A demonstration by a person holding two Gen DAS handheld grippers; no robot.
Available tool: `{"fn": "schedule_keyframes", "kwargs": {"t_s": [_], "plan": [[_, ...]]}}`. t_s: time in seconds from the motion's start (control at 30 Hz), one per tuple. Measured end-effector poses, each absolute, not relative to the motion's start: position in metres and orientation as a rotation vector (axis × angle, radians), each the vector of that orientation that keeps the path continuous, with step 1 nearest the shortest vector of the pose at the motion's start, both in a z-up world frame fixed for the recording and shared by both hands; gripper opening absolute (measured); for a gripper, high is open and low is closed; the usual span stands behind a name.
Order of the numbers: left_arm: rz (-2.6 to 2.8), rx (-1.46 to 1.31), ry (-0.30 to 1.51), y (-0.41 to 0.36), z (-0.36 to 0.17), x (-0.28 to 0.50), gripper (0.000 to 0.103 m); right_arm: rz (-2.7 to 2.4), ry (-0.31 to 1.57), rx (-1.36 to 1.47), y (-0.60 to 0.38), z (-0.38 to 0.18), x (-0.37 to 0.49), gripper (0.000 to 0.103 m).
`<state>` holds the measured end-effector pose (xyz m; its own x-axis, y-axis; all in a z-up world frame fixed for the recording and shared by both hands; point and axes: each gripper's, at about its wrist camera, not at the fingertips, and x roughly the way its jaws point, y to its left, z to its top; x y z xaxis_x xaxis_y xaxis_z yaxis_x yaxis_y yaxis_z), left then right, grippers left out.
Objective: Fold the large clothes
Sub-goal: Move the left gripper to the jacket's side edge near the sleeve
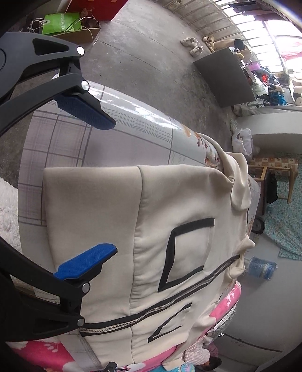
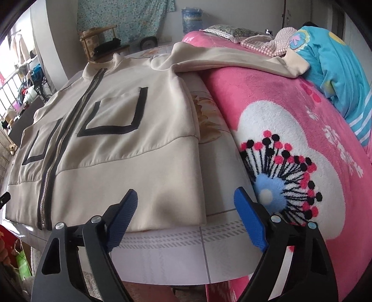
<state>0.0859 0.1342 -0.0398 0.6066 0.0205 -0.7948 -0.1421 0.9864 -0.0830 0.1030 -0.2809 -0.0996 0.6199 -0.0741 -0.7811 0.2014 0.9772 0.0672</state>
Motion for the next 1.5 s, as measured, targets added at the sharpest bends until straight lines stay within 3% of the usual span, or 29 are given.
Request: {"fn": "schedule_keyframes", "kwargs": {"t_s": [0.07,0.1,0.3,0.43,0.53,0.6,0.93,1.27,1.3,1.37,1.4,1.43,1.5], "plan": [[0.113,-0.144,0.918,0.138,-0.043,0.087,0.084,-0.154,0.887,0.139,-0.279,-0.099,0.104,0.071],[0.121,-0.147,0.926,0.141,-0.045,0.088,0.070,-0.152,0.888,0.138,-0.278,-0.098,0.104,0.065],[0.145,-0.119,0.918,0.142,-0.046,0.086,0.049,-0.155,0.898,0.125,-0.277,-0.099,0.104,0.039],[0.106,-0.125,0.910,0.138,-0.045,0.088,0.020,-0.161,0.902,0.083,-0.274,-0.105,0.111,0.023],[0.109,-0.076,0.913,0.132,-0.043,0.091,0.008,-0.149,0.897,0.047,-0.270,-0.103,0.114,0.010],[0.100,-0.045,0.909,0.129,-0.037,0.091,0.005,-0.134,0.883,0.062,-0.271,-0.096,0.112,0.007],[0.037,0.014,0.826,0.129,0.011,0.056,0.004,-0.095,0.820,0.128,-0.268,-0.063,0.058,0.006],[0.048,-0.070,0.953,0.159,-0.012,0.031,0.008,-0.087,0.904,0.220,-0.278,-0.083,0.009,0.007],[0.049,-0.083,0.940,0.164,-0.008,0.031,0.009,-0.073,0.895,0.232,-0.279,-0.080,0.009,0.011],[0.060,-0.100,0.908,0.174,0.000,0.029,0.022,-0.067,0.854,0.214,-0.275,-0.067,0.009,0.036],[0.071,-0.109,0.891,0.179,0.004,0.029,0.033,-0.071,0.832,0.193,-0.271,-0.061,0.010,0.055],[0.084,-0.121,0.875,0.185,0.008,0.030,0.042,-0.070,0.814,0.176,-0.267,-0.055,0.013,0.062],[0.107,-0.147,0.850,0.198,0.016,0.032,0.048,-0.042,0.793,0.145,-0.256,-0.046,0.023,0.062]]}}
